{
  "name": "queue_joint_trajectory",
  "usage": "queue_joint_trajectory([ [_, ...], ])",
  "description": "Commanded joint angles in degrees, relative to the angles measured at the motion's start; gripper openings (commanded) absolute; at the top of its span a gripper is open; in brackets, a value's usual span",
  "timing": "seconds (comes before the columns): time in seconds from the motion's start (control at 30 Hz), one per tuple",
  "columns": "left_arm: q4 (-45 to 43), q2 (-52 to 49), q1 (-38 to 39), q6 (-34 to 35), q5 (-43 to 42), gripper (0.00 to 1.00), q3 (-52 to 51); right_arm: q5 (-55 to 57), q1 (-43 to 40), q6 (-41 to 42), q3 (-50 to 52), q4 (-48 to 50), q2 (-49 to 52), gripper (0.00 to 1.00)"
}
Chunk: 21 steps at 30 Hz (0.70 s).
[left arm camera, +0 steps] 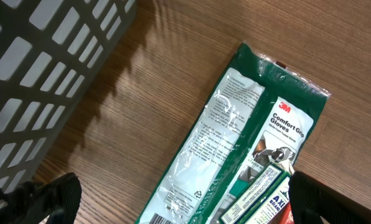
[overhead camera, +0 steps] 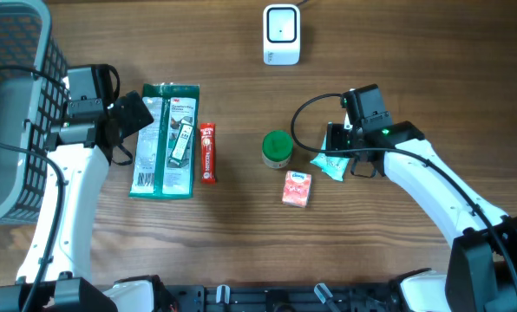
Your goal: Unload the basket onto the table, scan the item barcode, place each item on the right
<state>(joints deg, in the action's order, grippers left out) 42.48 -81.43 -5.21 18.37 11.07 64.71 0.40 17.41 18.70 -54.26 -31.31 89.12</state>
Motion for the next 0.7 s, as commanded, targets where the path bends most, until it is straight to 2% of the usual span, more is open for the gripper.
queue_joint_trajectory([
  [0.0, 0.0, 0.3, -0.2, 0.5, -0.1, 1.0, 0.2, -0.4, -0.2, -0.7, -1.1, -0.1, -0.7, 0.6],
  [0.67, 0.0, 0.3, -0.2, 0.5, -0.1, 1.0, 0.2, -0.4, -0.2, -0.7, -1.1, 0.0, -0.7, 0.61],
])
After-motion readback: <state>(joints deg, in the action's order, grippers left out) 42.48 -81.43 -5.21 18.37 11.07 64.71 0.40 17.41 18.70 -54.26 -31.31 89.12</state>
